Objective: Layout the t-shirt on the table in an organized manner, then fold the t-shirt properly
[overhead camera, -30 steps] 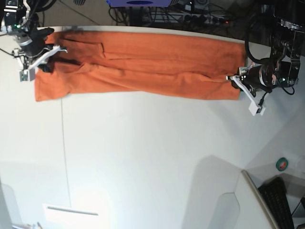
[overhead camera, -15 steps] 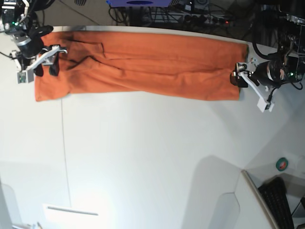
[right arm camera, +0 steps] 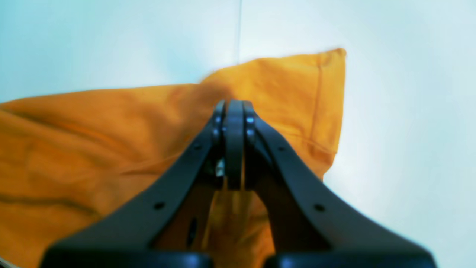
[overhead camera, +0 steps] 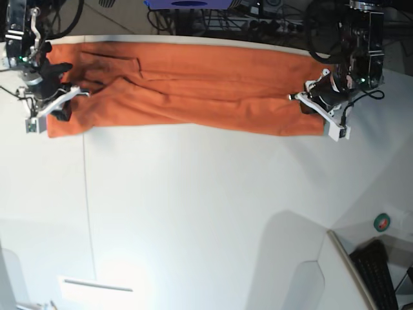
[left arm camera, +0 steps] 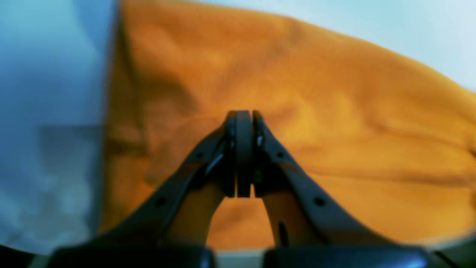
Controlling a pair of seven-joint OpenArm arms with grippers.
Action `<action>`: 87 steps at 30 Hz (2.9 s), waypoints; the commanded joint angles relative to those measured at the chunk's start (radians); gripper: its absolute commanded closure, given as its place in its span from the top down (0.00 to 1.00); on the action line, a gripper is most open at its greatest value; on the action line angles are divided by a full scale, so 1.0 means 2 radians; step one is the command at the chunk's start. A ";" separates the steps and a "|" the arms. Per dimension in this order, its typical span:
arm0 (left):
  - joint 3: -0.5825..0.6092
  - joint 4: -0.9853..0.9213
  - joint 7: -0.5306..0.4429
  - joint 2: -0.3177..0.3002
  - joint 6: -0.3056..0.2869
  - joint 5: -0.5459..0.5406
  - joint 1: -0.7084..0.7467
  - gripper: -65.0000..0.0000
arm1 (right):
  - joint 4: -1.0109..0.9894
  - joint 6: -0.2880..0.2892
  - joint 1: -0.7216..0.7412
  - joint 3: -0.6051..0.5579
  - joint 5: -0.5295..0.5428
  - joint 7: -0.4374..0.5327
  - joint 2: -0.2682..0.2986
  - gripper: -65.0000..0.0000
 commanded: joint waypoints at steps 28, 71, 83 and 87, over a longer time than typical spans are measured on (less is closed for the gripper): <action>0.020 -0.038 0.002 0.035 -0.002 0.098 -0.066 0.00 | -0.236 0.000 0.158 0.005 0.003 0.015 0.027 0.00; -0.110 -0.229 -0.015 0.018 -0.153 -0.022 -0.093 0.00 | 0.080 0.002 -0.002 0.001 0.004 0.012 0.008 0.00; -0.108 -0.070 -0.075 -0.032 -0.106 -0.022 -0.045 0.00 | 0.080 0.002 -0.008 0.001 0.004 0.012 0.008 0.00; -0.092 0.063 -0.075 -0.023 -0.049 -0.022 -0.003 0.00 | 0.080 0.002 -0.008 0.001 0.005 0.012 0.008 0.00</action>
